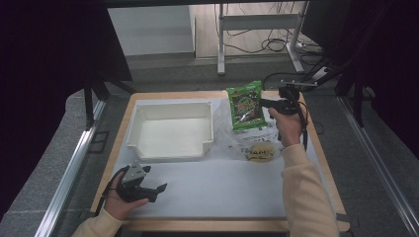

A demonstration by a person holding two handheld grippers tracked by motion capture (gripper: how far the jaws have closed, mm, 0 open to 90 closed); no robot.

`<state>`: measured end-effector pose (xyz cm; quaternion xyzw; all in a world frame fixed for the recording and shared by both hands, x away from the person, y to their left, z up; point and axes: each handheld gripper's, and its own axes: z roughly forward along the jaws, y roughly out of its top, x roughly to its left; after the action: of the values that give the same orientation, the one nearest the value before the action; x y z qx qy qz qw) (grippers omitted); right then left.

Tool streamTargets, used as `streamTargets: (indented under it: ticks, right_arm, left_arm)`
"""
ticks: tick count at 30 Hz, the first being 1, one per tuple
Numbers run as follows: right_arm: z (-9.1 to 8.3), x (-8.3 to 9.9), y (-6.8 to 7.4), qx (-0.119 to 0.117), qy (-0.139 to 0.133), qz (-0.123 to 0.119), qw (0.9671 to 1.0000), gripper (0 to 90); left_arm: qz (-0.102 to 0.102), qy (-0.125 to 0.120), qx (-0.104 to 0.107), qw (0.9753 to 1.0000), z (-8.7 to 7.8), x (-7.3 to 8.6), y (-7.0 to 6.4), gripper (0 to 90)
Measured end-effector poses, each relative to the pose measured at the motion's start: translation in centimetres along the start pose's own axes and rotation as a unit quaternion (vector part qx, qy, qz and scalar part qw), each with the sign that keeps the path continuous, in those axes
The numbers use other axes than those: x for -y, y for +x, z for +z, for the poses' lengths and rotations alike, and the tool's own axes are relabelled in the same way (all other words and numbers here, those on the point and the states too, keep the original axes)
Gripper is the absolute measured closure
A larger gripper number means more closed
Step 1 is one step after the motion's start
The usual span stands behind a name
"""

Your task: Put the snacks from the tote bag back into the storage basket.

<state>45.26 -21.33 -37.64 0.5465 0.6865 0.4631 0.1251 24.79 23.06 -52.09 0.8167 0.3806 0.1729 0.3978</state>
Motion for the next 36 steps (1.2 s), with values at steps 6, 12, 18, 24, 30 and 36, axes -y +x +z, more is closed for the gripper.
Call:
streamTargets:
  ticks: [6, 12, 18, 24, 30, 36]
  right_arm:
    - [0.2, 0.0, 0.5, -0.006, 0.000, -0.002, 1.0000, 89.9]
    - [0.7, 0.1, 1.0, -0.011, 0.003, -0.006, 0.9999, 90.0]
    - [1.2, 0.1, 1.6, -0.020, 0.006, -0.007, 0.9998, 90.0]
    - [1.6, 0.0, 2.3, -0.028, 0.006, -0.010, 0.9995, 90.0]
    - [1.9, 0.0, 2.8, -0.037, 0.007, -0.012, 0.9992, 90.0]
    - [2.4, 0.1, 3.3, -0.043, 0.008, -0.013, 0.9989, 89.9]
  left_arm:
    - [0.000, 0.000, 0.000, 1.0000, 0.0, 0.0, 0.0, 12.3]
    - [0.000, -0.001, 0.000, 1.0000, 0.0, 0.0, 0.0, 12.3]
    - [0.000, 0.000, 0.000, 1.0000, 0.0, 0.0, 0.0, 12.3]
    - [0.000, -0.001, 0.000, 1.0000, 0.0, 0.0, 0.0, 12.3]
    - [0.000, 0.000, 0.000, 1.0000, 0.0, 0.0, 0.0, 12.3]
    - [0.000, -0.001, -0.001, 1.0000, 0.0, 0.0, 0.0, 12.3]
